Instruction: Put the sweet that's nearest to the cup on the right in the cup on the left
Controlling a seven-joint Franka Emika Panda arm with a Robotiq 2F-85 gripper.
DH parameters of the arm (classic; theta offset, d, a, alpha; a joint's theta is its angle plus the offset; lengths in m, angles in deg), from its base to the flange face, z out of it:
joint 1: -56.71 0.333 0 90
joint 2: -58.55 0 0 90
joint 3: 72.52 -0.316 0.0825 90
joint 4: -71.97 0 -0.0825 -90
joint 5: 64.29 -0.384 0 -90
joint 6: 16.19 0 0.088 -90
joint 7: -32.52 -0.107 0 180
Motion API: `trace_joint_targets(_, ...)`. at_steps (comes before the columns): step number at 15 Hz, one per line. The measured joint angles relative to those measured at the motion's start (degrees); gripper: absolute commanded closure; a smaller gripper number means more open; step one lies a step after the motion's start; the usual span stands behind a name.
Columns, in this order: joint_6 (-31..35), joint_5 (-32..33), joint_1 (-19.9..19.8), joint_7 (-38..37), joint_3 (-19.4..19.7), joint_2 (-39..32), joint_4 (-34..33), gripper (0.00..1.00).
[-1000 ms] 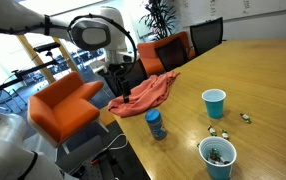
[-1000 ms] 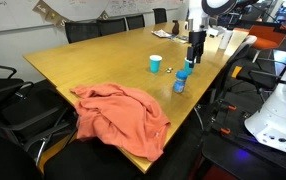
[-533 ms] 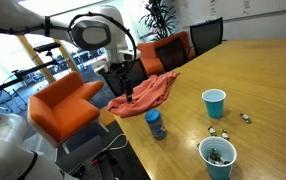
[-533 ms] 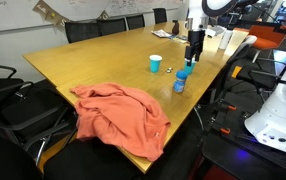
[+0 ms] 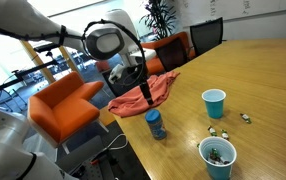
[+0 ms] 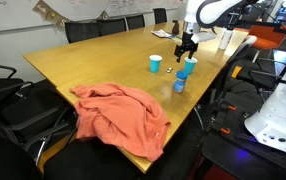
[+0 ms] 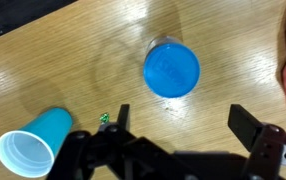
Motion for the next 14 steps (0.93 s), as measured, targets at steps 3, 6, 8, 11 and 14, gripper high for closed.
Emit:
trace_joint_targets(3, 6.09, 4.62, -2.12, -7.98, 1.3, -5.26, -1.05, 0.0)
trace_joint_targets(6, 9.7, 9.1, -2.9, -15.27, 3.98, -10.2, -2.84, 0.0)
trace_joint_targets(8, 10.58, 11.52, -2.88, -19.3, 5.88, -13.01, -4.29, 0.0)
trace_joint_targets(11, 11.55, 14.71, -2.56, -24.67, 8.39, -16.95, -6.3, 0.0)
trace_joint_targets(14, 14.02, 15.81, -1.94, -27.47, 10.36, -20.83, -7.64, 0.0)
